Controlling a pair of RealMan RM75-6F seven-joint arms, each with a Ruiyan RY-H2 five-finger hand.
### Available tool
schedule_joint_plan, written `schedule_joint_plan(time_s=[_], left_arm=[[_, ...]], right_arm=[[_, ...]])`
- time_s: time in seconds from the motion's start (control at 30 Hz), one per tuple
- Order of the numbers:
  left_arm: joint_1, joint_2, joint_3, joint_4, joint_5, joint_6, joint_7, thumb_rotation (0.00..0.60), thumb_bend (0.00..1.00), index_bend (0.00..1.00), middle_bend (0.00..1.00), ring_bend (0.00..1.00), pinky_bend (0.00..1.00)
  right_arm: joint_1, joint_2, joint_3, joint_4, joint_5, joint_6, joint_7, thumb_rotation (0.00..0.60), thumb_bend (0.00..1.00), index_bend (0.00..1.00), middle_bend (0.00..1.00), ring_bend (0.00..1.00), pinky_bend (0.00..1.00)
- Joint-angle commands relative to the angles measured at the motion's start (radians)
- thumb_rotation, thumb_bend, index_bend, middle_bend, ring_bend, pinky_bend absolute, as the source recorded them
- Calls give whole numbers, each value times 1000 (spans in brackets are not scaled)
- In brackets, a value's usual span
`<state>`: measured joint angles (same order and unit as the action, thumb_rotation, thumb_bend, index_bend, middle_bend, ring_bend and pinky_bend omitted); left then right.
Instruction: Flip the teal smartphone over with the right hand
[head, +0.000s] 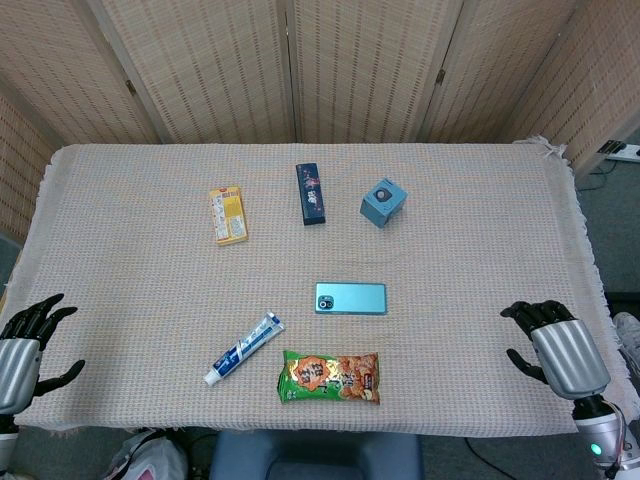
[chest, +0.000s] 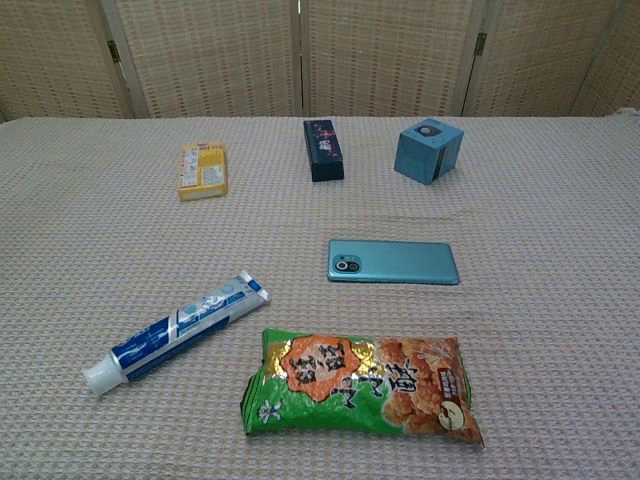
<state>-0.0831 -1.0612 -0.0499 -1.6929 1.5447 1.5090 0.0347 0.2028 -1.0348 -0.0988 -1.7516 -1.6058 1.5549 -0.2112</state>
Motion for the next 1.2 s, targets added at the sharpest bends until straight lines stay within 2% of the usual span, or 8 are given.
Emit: schedule_joint_plan(time_s=[0.03, 0.4, 0.57, 0.7, 0.87, 1.0, 1.1, 1.2], left_arm=[[-5, 2, -1, 0, -3, -7, 4, 600, 212, 237, 145, 150, 195], [-16, 0, -4, 5, -8, -16, -5, 600, 211, 238, 145, 150, 195], [-23, -5, -3, 6, -4, -21, -4, 600, 212, 238, 145, 150, 195], [-22, -10, -1, 6, -2, -16, -8, 600, 211, 237, 145, 150, 195], [-15, -8, 3, 12, -5, -8, -18, 600, 212, 237, 145, 150, 195], [-6, -6, 6, 17, -5, 5, -30, 600, 211, 238, 145, 150, 195], [6, -1, 9, 25, -10, 17, -44, 600, 211, 237, 145, 150, 195], [14, 2, 12, 30, -13, 24, -52, 600, 211, 237, 145, 150, 195]], right_arm=[[-16, -5, 7, 0, -7, 12, -11, 600, 144, 351, 341, 361, 328], [-96, -24, 24, -3, -17, 77, -38, 600, 144, 352, 340, 358, 328], [-85, -34, 42, -10, -12, 37, -46, 600, 144, 352, 340, 358, 328], [-31, -64, 71, -25, 15, -66, -78, 600, 182, 347, 340, 353, 328], [75, -128, 121, -24, 93, -255, -147, 600, 207, 321, 321, 326, 328], [151, -188, 164, 7, 161, -370, -190, 600, 208, 320, 308, 306, 328], [231, -267, 211, 61, 239, -477, -216, 600, 207, 319, 300, 279, 328], [283, -325, 235, 109, 293, -539, -245, 600, 208, 319, 298, 251, 328]])
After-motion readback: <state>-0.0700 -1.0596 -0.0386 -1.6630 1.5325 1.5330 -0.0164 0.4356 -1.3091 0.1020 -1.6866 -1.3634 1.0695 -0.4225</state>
